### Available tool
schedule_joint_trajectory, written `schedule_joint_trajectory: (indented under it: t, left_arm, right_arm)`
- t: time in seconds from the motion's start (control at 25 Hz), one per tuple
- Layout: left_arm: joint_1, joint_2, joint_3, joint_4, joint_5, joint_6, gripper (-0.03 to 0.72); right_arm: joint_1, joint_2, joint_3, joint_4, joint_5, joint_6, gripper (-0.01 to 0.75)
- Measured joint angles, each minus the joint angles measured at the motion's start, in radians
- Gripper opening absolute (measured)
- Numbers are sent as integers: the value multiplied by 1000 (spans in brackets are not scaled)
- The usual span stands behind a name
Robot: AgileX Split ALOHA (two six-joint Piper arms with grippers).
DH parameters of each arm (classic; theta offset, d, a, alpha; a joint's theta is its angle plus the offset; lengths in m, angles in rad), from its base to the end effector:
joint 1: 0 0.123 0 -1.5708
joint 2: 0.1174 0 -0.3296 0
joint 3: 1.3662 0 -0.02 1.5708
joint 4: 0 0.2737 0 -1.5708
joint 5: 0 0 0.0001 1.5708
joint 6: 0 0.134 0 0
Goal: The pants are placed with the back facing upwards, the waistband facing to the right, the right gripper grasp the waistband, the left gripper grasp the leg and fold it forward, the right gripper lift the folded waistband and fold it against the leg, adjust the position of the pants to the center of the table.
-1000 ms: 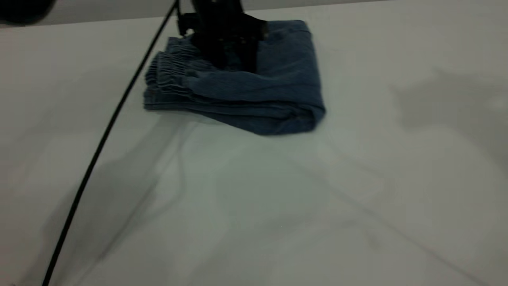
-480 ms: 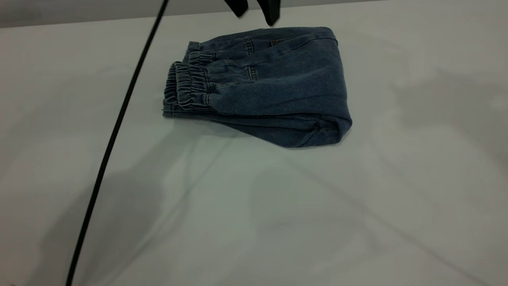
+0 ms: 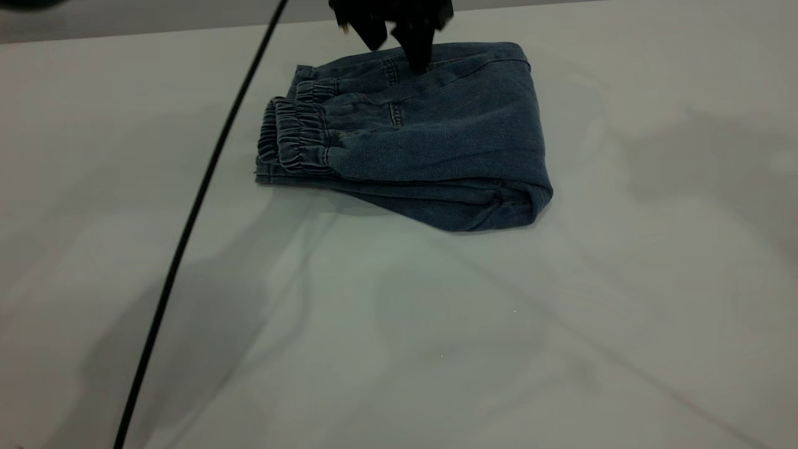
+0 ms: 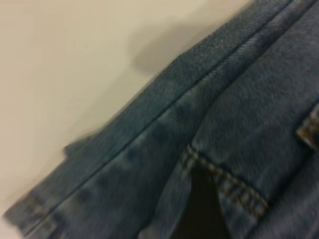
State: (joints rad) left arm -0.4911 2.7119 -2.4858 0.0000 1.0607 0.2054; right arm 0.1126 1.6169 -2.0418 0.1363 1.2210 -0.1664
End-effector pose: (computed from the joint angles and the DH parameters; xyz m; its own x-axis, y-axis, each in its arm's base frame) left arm 0.5608 -0.2999 0.0813 -0.7083 0.6101 -0.3551 0.6293 0.7736 0.0740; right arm 0.3792 0.0601 0.5135 -0.6152 -0.1885 -0.7655 -0.2833 0.9590 -0.0085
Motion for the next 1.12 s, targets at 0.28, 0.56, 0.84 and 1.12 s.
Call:
schedule_joint_trajectory:
  t: [0.28, 0.56, 0.84, 1.12]
  left_arm:
    - [0, 46, 0, 0, -89, 0, 519]
    - [0, 76, -1, 0, -66, 0, 519]
    - [-1, 77, -2, 0, 68, -1, 519]
    - [-1, 77, -2, 0, 162, -1, 519]
  right_arm:
    - [0, 0, 0, 18, 0, 0, 584]
    - [0, 0, 0, 27, 0, 0, 584]
    - [0, 0, 0, 27, 0, 0, 584]
    - [0, 0, 0, 26, 0, 0, 583]
